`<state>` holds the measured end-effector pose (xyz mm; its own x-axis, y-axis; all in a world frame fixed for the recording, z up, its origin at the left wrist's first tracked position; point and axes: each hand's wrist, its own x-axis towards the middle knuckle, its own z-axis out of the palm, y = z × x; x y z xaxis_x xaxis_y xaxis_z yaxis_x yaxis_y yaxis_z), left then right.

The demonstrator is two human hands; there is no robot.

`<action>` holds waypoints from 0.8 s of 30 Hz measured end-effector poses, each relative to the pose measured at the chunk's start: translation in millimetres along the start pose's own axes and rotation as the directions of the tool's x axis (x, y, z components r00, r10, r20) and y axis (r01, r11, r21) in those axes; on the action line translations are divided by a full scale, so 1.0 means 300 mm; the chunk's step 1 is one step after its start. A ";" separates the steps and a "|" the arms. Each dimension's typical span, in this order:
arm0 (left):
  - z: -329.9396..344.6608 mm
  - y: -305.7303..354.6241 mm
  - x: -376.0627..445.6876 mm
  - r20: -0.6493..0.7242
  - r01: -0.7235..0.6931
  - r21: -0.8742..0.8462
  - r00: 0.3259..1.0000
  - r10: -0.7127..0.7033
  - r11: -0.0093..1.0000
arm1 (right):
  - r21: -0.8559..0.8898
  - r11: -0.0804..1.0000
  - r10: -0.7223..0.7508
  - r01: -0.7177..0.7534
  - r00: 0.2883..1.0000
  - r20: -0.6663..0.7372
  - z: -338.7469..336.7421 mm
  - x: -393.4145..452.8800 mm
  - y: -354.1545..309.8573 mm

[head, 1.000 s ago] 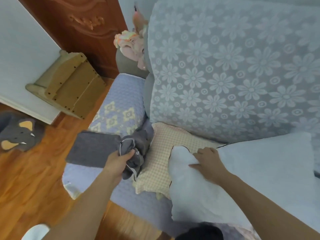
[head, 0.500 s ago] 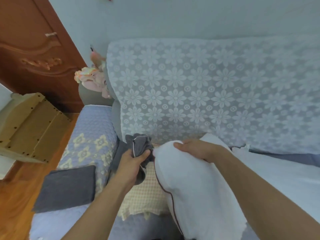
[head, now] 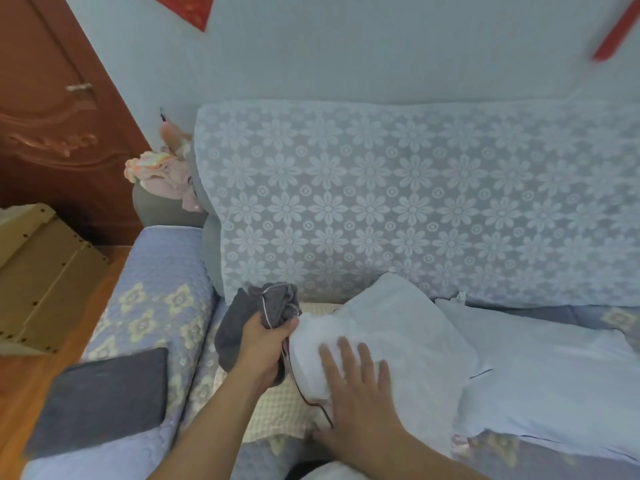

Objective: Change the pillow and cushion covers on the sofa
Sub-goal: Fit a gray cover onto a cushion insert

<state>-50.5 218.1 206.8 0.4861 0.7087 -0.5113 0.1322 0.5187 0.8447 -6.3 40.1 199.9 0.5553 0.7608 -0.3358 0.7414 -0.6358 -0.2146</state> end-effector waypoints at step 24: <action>0.160 0.373 -0.001 0.263 0.215 -0.304 0.955 -0.135 0.928 | -0.171 0.946 0.083 -0.274 0.719 -0.690 -0.473 0.363 0.543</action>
<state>5.6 253.0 309.2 0.6741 0.4810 -0.5605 -0.0351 0.7789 0.6262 228.4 37.6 258.4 0.7209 0.5836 0.3739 0.6140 -0.7880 0.0462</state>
